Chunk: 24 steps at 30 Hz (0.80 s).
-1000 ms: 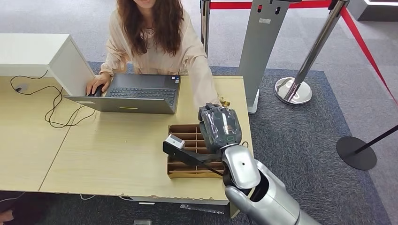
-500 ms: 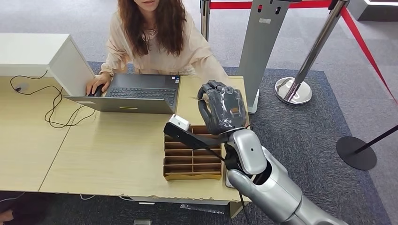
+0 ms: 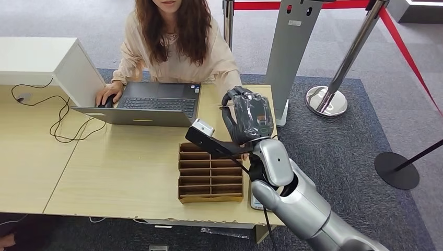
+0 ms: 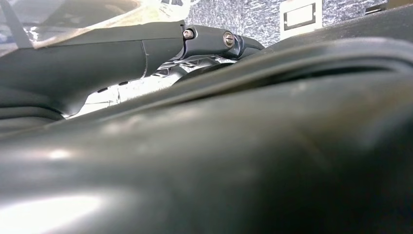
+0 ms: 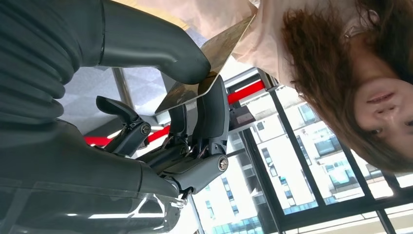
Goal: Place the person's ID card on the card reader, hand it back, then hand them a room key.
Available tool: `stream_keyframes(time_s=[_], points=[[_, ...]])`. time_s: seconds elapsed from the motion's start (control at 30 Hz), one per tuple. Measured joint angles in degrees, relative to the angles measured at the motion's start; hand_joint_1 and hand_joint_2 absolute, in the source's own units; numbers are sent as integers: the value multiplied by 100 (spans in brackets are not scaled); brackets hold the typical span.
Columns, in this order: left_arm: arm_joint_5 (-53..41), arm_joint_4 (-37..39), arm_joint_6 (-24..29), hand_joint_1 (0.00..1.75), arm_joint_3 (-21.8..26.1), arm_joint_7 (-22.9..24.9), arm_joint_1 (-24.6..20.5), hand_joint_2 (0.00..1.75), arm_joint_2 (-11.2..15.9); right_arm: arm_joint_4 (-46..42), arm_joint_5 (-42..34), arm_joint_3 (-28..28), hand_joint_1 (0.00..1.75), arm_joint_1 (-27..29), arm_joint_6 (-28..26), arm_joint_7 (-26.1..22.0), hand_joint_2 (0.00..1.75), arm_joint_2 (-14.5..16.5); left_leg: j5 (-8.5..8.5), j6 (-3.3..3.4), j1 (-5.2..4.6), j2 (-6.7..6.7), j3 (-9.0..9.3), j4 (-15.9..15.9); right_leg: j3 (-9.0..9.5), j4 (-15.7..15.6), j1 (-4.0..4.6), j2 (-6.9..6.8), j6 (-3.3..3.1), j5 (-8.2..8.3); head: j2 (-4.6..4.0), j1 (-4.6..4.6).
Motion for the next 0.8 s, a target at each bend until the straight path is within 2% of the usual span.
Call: stream_keyframes(time_s=[0.8], points=[[-22, 0, -14, 0, 1, -33, 4, 0, -1, 559, -174, -7, 175, -113, -81, -63, 175, 102, 0, 0, 0, 0, -1, 0, -2, 0, 0, 0, 0, 0, 0, 1]])
